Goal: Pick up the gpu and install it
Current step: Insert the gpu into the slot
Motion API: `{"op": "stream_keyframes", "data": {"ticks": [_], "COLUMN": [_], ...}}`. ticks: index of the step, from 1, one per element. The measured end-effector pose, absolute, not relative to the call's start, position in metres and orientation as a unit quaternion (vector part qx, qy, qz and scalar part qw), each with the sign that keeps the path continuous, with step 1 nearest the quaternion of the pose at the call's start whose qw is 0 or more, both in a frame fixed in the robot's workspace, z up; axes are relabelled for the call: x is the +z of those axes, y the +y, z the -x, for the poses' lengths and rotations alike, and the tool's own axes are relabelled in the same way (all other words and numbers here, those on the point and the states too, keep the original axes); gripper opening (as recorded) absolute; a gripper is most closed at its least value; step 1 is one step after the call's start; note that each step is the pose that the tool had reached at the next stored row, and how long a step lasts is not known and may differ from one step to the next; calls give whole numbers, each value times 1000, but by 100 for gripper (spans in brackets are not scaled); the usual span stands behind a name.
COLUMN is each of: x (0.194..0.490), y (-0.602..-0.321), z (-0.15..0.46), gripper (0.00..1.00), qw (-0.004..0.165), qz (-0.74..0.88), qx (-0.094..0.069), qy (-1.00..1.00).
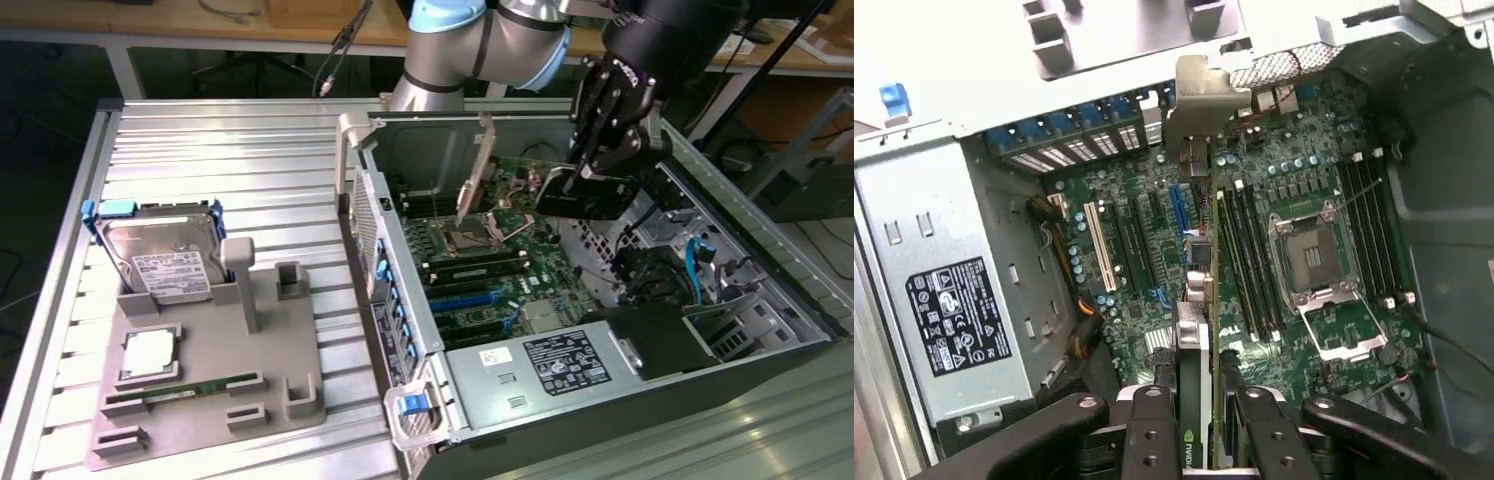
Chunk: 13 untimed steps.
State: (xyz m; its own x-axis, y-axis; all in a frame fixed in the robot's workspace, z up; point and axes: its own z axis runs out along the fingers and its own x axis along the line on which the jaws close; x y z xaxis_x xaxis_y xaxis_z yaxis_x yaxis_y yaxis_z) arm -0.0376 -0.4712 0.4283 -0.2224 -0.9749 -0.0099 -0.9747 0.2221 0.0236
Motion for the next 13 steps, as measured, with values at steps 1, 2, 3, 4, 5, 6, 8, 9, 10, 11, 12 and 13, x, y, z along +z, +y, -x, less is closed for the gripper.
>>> {"op": "stream_keyframes", "data": {"ticks": [1,2,3,4,5,6,8,9,10,11,12,13], "x": [428,428,428,428,428,428,428,428,427,425,423,421], "y": [-471,-471,-471,-471,-471,-471,-471,-471,-471,-471,-471,-470], "z": [38,38,38,38,38,38,37,37,37,37,37,37], "gripper": [27,27,27,27,27,27,27,27,27,27,27,27], "qw": [4,4,4,4,4,4,4,4,4,4,3,3], "qz": [-634,-642,-650,-656,-666,-671,-671,-671,-672,-674,-676,-677], "qx": [-12,-12,-12,-12,-12,-12,-12,-12,-12,-11,-11,-11], "qy": [-773,-767,-760,-754,-746,-742,-742,-742,-741,-739,-737,-736]}}
